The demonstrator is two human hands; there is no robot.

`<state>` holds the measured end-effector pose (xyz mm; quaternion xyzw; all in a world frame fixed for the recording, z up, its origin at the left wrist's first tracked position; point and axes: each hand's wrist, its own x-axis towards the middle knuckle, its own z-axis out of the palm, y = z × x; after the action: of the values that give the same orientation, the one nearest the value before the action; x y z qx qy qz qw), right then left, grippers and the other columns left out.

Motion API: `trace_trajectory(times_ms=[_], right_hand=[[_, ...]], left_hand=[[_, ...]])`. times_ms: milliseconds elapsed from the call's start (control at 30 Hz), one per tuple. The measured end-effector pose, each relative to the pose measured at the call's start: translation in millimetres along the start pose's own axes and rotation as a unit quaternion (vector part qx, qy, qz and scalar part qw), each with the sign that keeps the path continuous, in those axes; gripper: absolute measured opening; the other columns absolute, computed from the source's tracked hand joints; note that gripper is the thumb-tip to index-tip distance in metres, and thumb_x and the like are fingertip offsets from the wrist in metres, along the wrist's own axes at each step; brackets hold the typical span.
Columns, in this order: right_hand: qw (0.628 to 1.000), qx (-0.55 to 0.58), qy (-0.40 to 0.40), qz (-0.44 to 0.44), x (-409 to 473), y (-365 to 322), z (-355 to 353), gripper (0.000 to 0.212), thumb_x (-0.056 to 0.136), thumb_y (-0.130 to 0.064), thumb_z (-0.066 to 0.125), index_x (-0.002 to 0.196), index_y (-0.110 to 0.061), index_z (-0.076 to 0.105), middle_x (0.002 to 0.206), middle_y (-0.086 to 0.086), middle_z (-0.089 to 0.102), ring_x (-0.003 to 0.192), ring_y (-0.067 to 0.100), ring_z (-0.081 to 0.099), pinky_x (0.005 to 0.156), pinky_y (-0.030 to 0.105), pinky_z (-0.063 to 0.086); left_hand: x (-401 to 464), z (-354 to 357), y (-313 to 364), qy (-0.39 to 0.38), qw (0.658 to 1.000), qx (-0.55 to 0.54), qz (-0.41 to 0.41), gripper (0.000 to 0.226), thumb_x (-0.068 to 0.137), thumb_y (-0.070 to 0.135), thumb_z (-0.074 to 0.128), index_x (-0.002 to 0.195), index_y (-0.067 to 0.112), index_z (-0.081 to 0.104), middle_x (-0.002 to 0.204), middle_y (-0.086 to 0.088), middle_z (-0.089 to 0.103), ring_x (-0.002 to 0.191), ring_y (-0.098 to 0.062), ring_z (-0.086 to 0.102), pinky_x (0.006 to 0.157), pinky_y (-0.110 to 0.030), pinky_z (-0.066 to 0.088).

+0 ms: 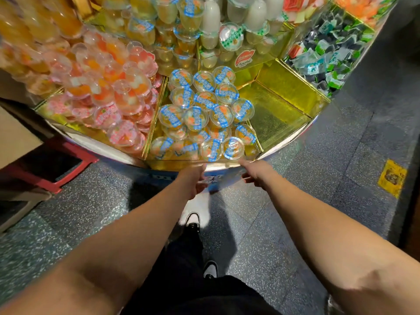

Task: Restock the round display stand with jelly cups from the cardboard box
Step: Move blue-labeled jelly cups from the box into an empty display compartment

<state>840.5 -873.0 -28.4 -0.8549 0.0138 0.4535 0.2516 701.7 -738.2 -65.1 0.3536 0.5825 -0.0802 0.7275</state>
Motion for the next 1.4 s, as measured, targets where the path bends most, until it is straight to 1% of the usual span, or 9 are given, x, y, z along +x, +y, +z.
trace_trajectory(times_ms=[267,400,633,733,833,967,1100,1200,1400], right_hand=[[0.963,-0.199,-0.003,-0.180,-68,-16,20,0.032,0.098,-0.036,0.050,0.098,-0.007,0.065,0.098,0.011,0.074,0.091,0.030,0.070,0.084,0.040,0.056],[0.924,-0.228,-0.031,-0.305,-127,-68,62,0.023,0.100,-0.034,0.051,0.091,-0.015,0.060,0.092,0.005,0.072,0.085,0.027,0.067,0.075,0.032,0.051],[0.784,-0.365,-0.050,-0.501,-239,-185,193,0.035,0.102,-0.035,0.045,0.112,-0.006,0.062,0.109,0.015,0.066,0.099,0.030,0.060,0.068,0.031,0.037],[0.721,-0.395,-0.072,-0.565,-273,-237,275,0.032,0.102,-0.034,0.046,0.114,-0.009,0.063,0.114,0.014,0.066,0.106,0.030,0.060,0.076,0.031,0.039],[0.688,-0.414,-0.102,-0.588,-295,-288,366,0.029,0.101,-0.034,0.048,0.112,-0.011,0.063,0.114,0.012,0.067,0.109,0.031,0.060,0.085,0.034,0.044],[0.680,-0.423,-0.143,-0.582,-310,-338,480,0.026,0.100,-0.033,0.048,0.108,-0.013,0.062,0.108,0.012,0.069,0.104,0.032,0.062,0.087,0.039,0.048],[0.692,-0.440,-0.159,-0.550,-305,-364,564,0.023,0.099,-0.030,0.049,0.107,-0.014,0.063,0.107,0.010,0.069,0.102,0.029,0.062,0.082,0.031,0.046],[0.703,-0.452,-0.159,-0.526,-296,-377,605,0.024,0.097,-0.031,0.051,0.107,-0.015,0.065,0.108,0.010,0.070,0.105,0.029,0.063,0.083,0.031,0.047],[0.712,-0.475,-0.157,-0.493,-272,-421,657,0.021,0.098,-0.029,0.049,0.108,-0.018,0.064,0.107,0.008,0.070,0.101,0.026,0.062,0.080,0.029,0.046]], left_hand=[[-94,-114,-25,0.042,0.967,0.182,0.172,0.014,0.094,0.020,0.063,0.083,0.012,0.058,0.076,-0.005,0.056,0.058,-0.016,0.051,0.051,-0.024,0.040],[-161,-188,-2,0.154,0.928,0.231,0.248,0.015,0.094,0.026,0.063,0.090,0.011,0.063,0.091,-0.010,0.064,0.067,-0.021,0.058,0.055,-0.025,0.044],[-248,-341,29,0.306,0.852,0.316,0.283,0.020,0.095,0.037,0.059,0.101,0.019,0.063,0.089,-0.001,0.064,0.073,-0.014,0.055,0.062,-0.028,0.037],[-262,-424,32,0.353,0.839,0.291,0.295,0.022,0.094,0.034,0.061,0.107,0.017,0.064,0.105,-0.003,0.065,0.088,-0.018,0.055,0.070,-0.026,0.036],[-274,-511,39,0.383,0.832,0.273,0.294,0.022,0.095,0.032,0.060,0.110,0.016,0.062,0.103,-0.003,0.064,0.082,-0.016,0.054,0.064,-0.026,0.037],[-279,-623,35,0.406,0.847,0.217,0.268,0.019,0.098,0.027,0.058,0.108,0.012,0.060,0.095,-0.004,0.063,0.067,-0.011,0.052,0.044,-0.012,0.037],[-267,-712,26,0.423,0.853,0.219,0.215,0.013,0.097,0.026,0.056,0.102,0.015,0.061,0.097,-0.005,0.062,0.084,-0.017,0.056,0.054,-0.017,0.039],[-251,-763,22,0.442,0.850,0.228,0.172,0.019,0.096,0.023,0.052,0.103,0.009,0.063,0.104,-0.014,0.062,0.102,-0.027,0.060,0.077,-0.029,0.045],[-220,-833,37,0.418,0.867,0.225,0.151,0.017,0.096,0.030,0.054,0.097,0.016,0.062,0.094,-0.004,0.062,0.090,-0.021,0.059,0.071,-0.030,0.042]])
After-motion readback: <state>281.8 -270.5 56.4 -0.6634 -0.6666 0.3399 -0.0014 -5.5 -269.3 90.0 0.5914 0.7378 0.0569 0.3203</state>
